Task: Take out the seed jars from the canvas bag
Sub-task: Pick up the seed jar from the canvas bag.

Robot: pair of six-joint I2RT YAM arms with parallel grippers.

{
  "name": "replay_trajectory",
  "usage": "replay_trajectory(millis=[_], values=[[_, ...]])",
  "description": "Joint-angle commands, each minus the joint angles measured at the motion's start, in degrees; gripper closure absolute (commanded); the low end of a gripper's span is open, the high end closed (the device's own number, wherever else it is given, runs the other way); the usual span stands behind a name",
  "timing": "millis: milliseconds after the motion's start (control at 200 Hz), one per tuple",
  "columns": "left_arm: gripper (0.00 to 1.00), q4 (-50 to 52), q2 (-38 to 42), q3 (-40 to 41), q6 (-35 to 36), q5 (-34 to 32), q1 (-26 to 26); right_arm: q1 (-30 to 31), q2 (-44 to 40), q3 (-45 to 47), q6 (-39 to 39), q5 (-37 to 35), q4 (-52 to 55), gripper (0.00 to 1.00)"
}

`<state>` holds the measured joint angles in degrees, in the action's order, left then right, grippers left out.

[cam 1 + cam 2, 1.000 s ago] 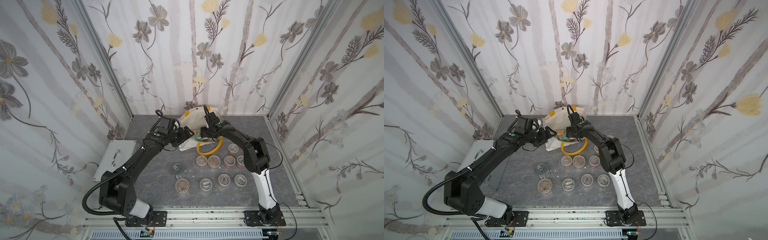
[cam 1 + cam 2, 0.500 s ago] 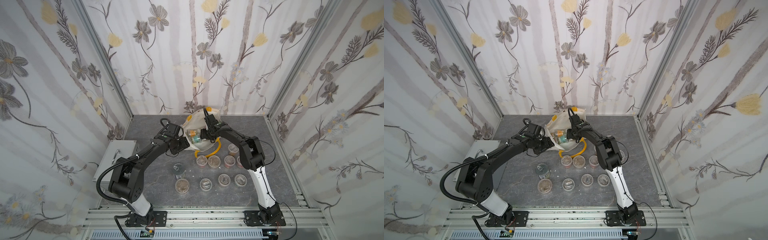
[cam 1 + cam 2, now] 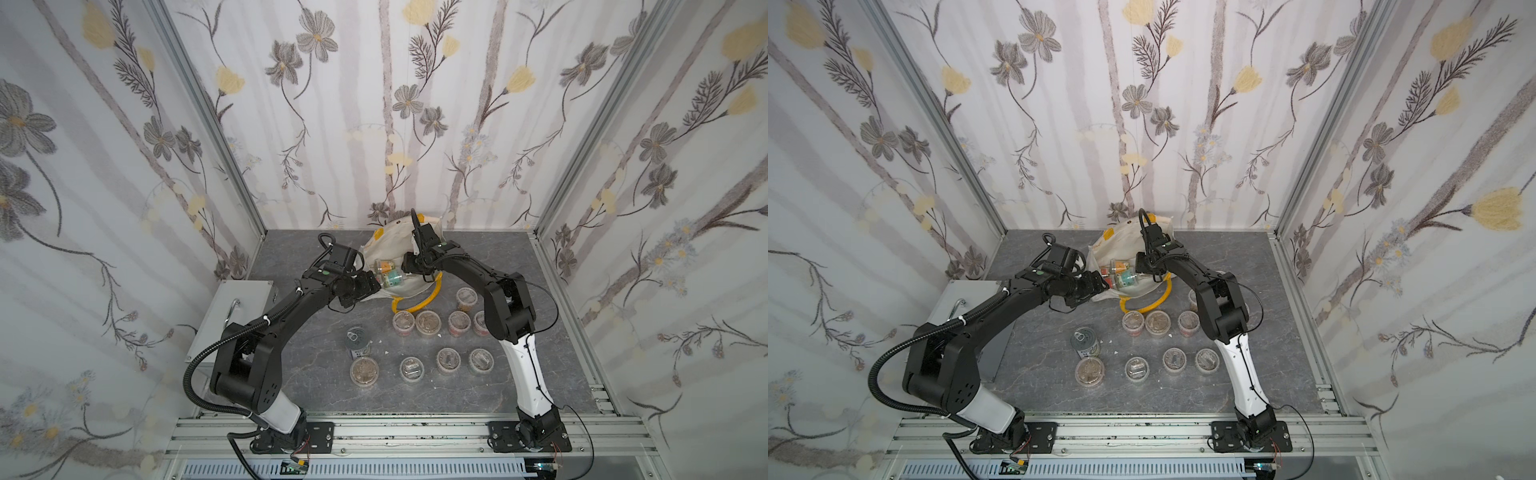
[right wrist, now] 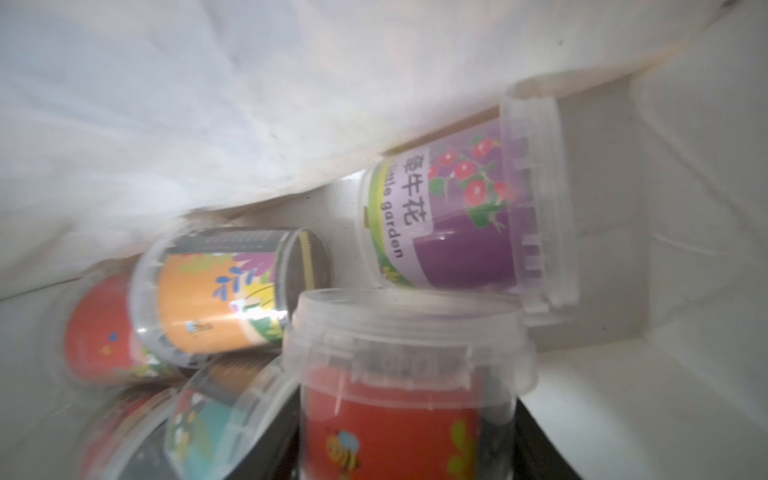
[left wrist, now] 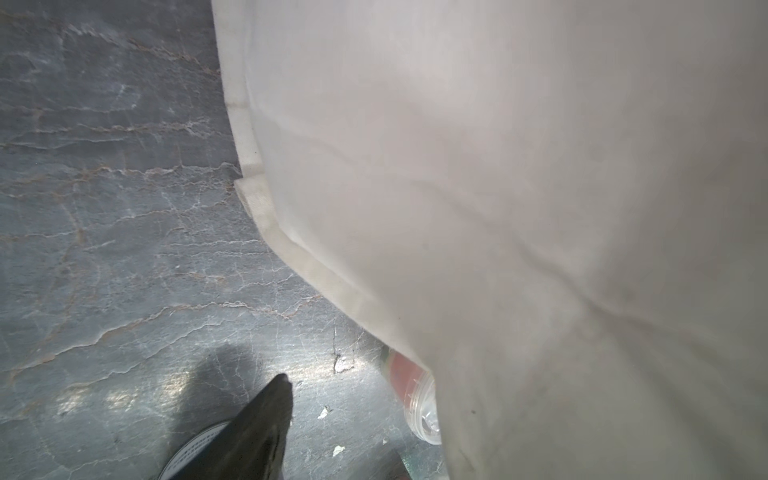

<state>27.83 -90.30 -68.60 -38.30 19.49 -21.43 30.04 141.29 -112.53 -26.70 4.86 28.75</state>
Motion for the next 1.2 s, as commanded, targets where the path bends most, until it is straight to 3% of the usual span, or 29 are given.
replay_trajectory(millis=[0,330,495,654,794,839,1104,1194], values=[[0.17,1.8,1.3,-2.2,-0.5,4.6,1.2,0.5,-5.4,3.0,1.0,0.6,-5.6,0.48],[0.13,7.1,7.3,-12.6,-2.5,21.6,10.0,2.5,-26.5,21.9,7.2,0.4,-20.1,0.45],[0.13,7.0,6.9,-14.0,-2.2,29.3,10.5,6.9,-36.2,30.7,14.8,-1.4,-27.5,0.44],[0.10,0.3,6.4,-10.4,-5.2,37.3,8.2,13.2,-43.9,40.5,23.3,-5.7,-34.0,0.42],[0.06,-19.8,7.6,-1.2,-20.3,44.5,7.7,18.6,-49.1,49.5,27.3,-5.9,-39.7,0.42],[0.05,-23.4,7.7,0.6,-22.1,45.8,7.2,20.5,-50.7,51.8,29.8,-7.7,-41.2,0.42],[0.01,-7.6,8.1,-1.5,-6.3,45.1,2.6,25.1,-52.6,55.9,35.1,-10.9,-43.7,0.40],[0.03,0.8,7.1,-3.5,-0.9,41.8,1.9,25.6,-51.9,55.2,36.2,-11.6,-43.8,0.39]])
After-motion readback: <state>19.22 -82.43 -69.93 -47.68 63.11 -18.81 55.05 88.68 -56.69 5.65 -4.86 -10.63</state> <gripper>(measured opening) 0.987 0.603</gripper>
